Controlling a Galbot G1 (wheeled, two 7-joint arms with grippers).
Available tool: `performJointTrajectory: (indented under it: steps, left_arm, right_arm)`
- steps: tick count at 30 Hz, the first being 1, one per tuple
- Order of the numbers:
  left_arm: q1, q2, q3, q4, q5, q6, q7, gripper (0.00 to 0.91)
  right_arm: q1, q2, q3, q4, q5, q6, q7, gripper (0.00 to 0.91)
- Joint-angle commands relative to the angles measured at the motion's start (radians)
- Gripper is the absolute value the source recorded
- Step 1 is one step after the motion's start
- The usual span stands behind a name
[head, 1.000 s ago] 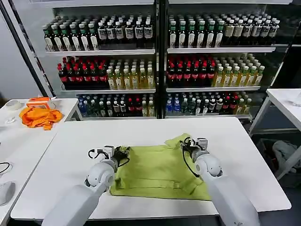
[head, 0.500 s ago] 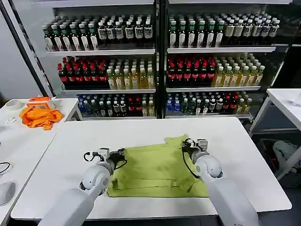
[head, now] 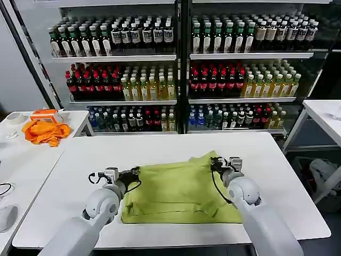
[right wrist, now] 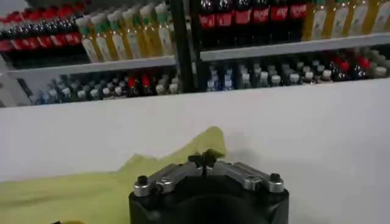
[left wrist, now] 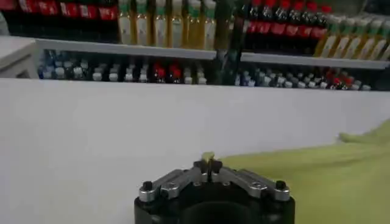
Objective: Fold and organize the clothes.
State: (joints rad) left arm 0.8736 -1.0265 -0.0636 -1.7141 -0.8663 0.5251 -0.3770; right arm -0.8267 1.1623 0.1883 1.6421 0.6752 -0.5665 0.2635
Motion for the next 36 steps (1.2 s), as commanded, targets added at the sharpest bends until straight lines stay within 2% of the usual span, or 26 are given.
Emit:
performJointTrajectory:
  steps: [1,5,15,23,30,31,32,33,34,36]
  left_arm:
    - [0.047,0.014,-0.037,-0.106,-0.007,-0.008,0.002,0.020]
    - [0.086,0.039,-0.052,-0.158,0.003,-0.008,0.002,0.020]
    - [0.262,0.074,-0.084,-0.268,0.087,-0.027,0.011,0.020]
    - [0.305,0.086,-0.085,-0.261,0.150,-0.029,0.014,0.020]
    - [0.302,0.084,-0.064,-0.214,0.235,-0.040,0.020,0.030]
    - [0.304,0.081,-0.063,-0.209,0.262,-0.041,0.024,0.040]
    - [0.305,0.081,-0.063,-0.208,0.273,-0.041,0.026,0.081]
    - [0.307,0.077,-0.065,-0.208,0.283,-0.041,0.027,0.655]
    - [0.311,0.073,-0.069,-0.210,0.295,-0.042,0.029,0.907]
    - [0.321,0.069,-0.075,-0.221,0.305,-0.046,0.028,0.907]
  right_arm:
    - [-0.101,-0.020,0.040,0.158,-0.006,0.003,0.002,0.000]
    - [-0.191,-0.031,0.074,0.243,-0.020,0.003,0.001,0.000]
    - [-0.461,-0.025,0.163,0.445,-0.130,0.026,-0.025,0.000]
    - [-0.585,0.014,0.192,0.490,-0.195,0.033,-0.023,0.000]
    - [-0.585,0.037,0.193,0.450,-0.218,0.015,-0.004,0.000]
    - [-0.582,0.041,0.191,0.446,-0.222,0.007,-0.002,0.121]
    - [-0.582,0.043,0.191,0.446,-0.227,0.001,-0.003,0.393]
    - [-0.583,0.045,0.190,0.447,-0.234,-0.006,-0.005,0.907]
    - [-0.588,0.047,0.191,0.453,-0.244,-0.004,-0.007,0.907]
    - [-0.595,0.050,0.194,0.465,-0.261,-0.001,-0.012,0.907]
